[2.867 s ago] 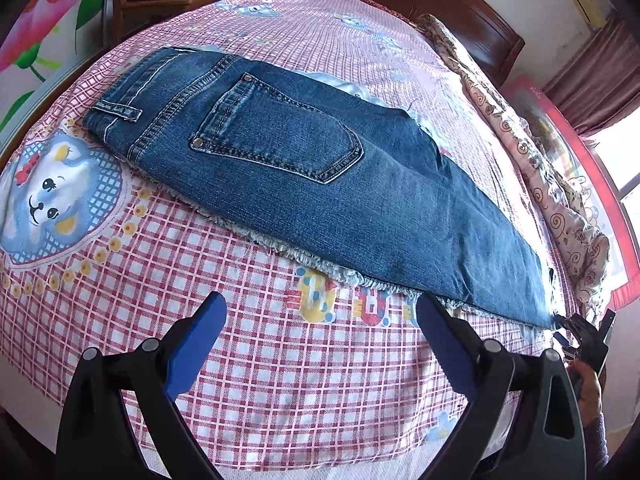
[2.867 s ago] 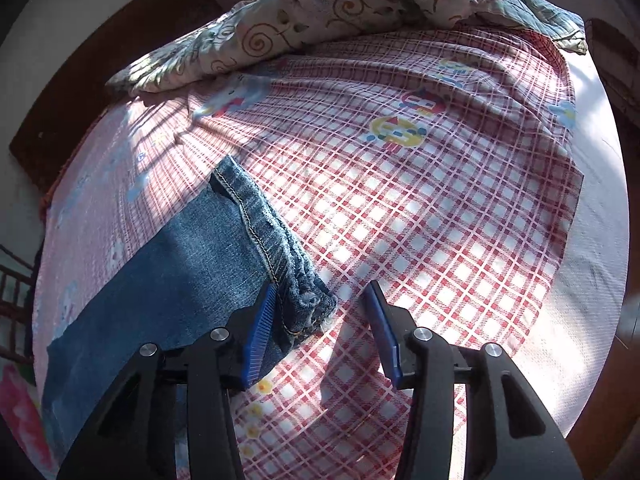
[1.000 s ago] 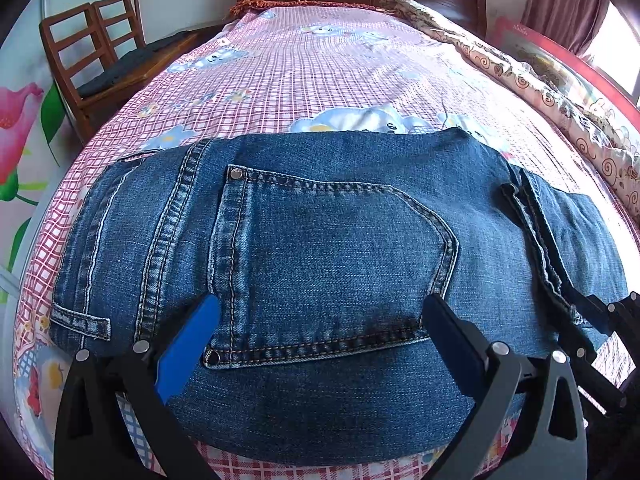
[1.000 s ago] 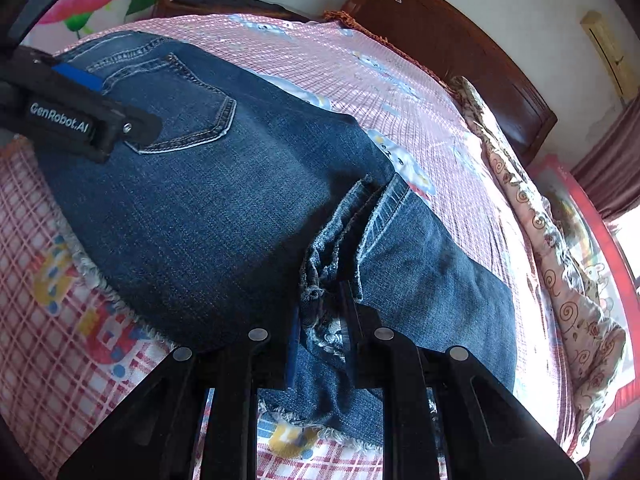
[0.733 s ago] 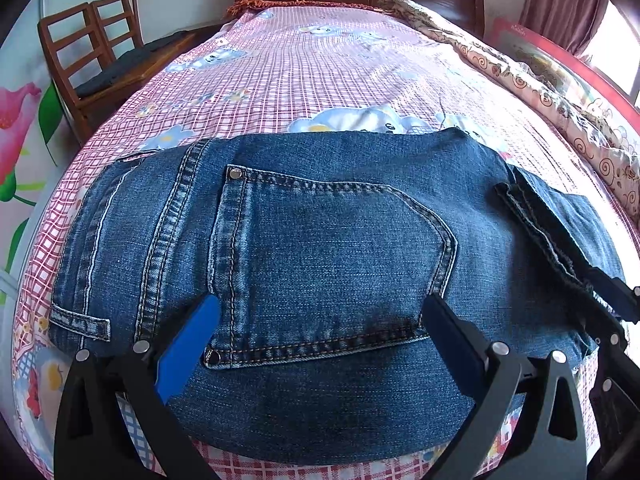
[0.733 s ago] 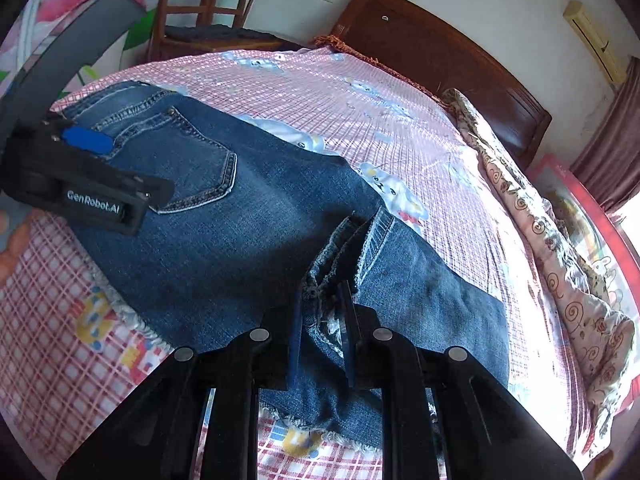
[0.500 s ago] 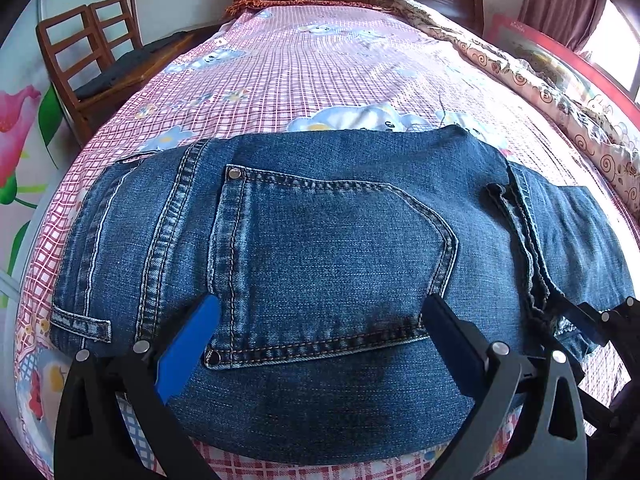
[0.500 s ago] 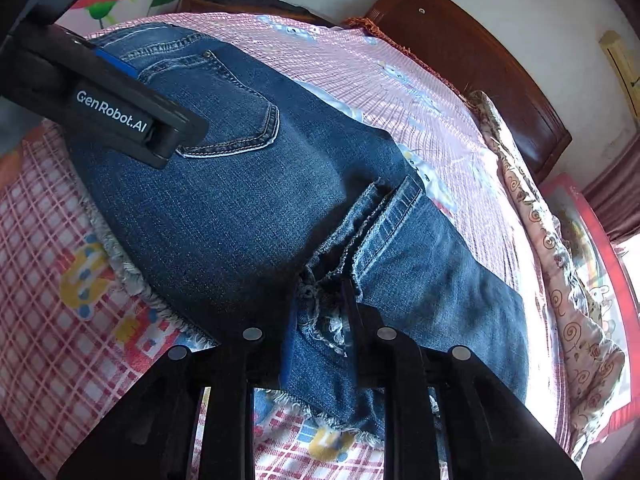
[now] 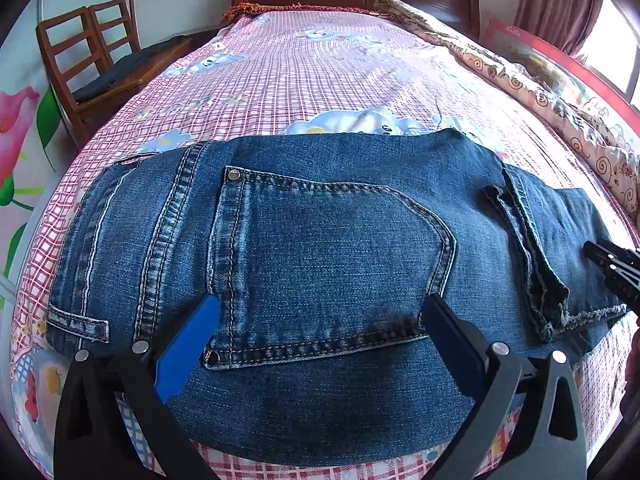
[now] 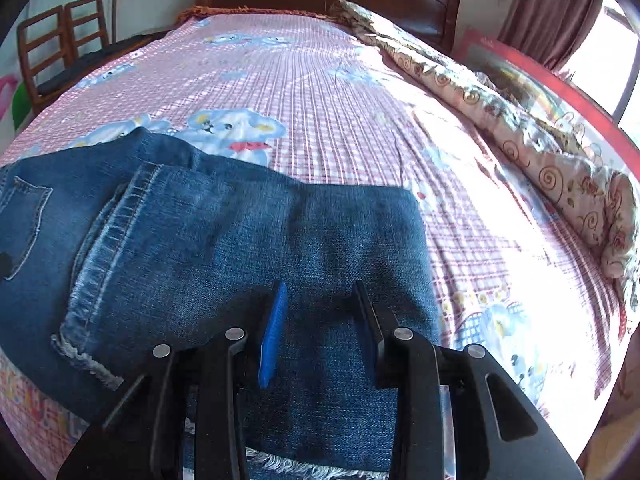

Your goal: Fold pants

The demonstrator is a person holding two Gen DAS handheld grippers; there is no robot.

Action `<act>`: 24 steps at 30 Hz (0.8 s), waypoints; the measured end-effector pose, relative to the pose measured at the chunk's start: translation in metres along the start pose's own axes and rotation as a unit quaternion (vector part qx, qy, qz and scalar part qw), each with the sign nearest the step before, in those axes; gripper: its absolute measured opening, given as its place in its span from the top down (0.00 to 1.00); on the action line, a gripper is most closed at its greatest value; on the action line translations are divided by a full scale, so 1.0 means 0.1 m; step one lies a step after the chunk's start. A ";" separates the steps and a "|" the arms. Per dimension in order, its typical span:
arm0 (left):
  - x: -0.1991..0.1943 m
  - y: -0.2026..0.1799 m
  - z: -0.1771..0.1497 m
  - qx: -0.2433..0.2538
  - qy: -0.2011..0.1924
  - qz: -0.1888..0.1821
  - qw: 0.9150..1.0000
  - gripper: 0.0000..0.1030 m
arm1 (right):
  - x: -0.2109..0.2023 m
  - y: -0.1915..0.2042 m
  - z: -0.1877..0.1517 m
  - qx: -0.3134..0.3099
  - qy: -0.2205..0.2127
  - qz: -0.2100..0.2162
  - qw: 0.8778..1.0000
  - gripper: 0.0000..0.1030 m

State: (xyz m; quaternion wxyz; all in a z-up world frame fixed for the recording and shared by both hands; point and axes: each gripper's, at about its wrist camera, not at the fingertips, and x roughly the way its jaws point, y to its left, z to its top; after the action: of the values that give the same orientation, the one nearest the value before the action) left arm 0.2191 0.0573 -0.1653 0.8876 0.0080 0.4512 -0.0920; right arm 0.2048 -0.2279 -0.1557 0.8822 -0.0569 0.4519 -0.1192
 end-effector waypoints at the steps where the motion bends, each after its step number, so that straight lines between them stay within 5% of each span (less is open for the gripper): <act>1: 0.00 -0.01 0.00 0.002 0.000 0.002 1.000 0.02 | 0.06 -0.03 -0.10 0.002 0.001 0.006 1.000 0.67; 6: -0.09 0.05 0.01 -0.010 0.009 -0.010 1.000 0.02 | 0.07 -0.09 -0.19 0.033 -0.008 0.023 0.999 0.67; 10: -0.35 0.44 -0.06 -0.089 -0.001 -0.076 0.993 0.02 | 0.09 -0.10 -0.14 0.024 0.001 0.025 0.999 0.67; 12: -0.45 0.80 -0.12 -0.167 -0.013 -0.128 0.978 0.02 | 0.09 -0.10 -0.13 0.023 0.000 0.024 0.999 0.67; 16: -0.42 1.51 -0.30 -0.329 -0.031 -0.212 0.920 0.02 | 0.10 -0.10 -0.12 0.019 -0.001 0.023 1.000 0.67; 19: -0.36 1.74 -0.43 -0.398 -0.053 -0.263 0.877 0.03 | 0.10 -0.09 -0.12 0.015 0.000 0.021 1.000 0.67; 22: -0.33 1.78 -0.47 -0.425 -0.059 -0.277 0.860 0.04 | 0.10 -0.09 -0.11 0.011 0.000 0.020 1.000 0.67; 24: -0.33 1.77 -0.50 -0.434 -0.057 -0.270 0.858 0.05 | 0.10 -0.09 -0.11 0.008 -0.001 0.019 1.000 0.67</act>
State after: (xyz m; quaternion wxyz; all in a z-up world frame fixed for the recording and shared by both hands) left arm 0.1901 0.2417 -0.1803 0.7656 -0.5051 0.3787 -0.1237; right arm 0.1997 -0.2389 -0.1682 0.8850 -0.0411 0.4515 -0.1058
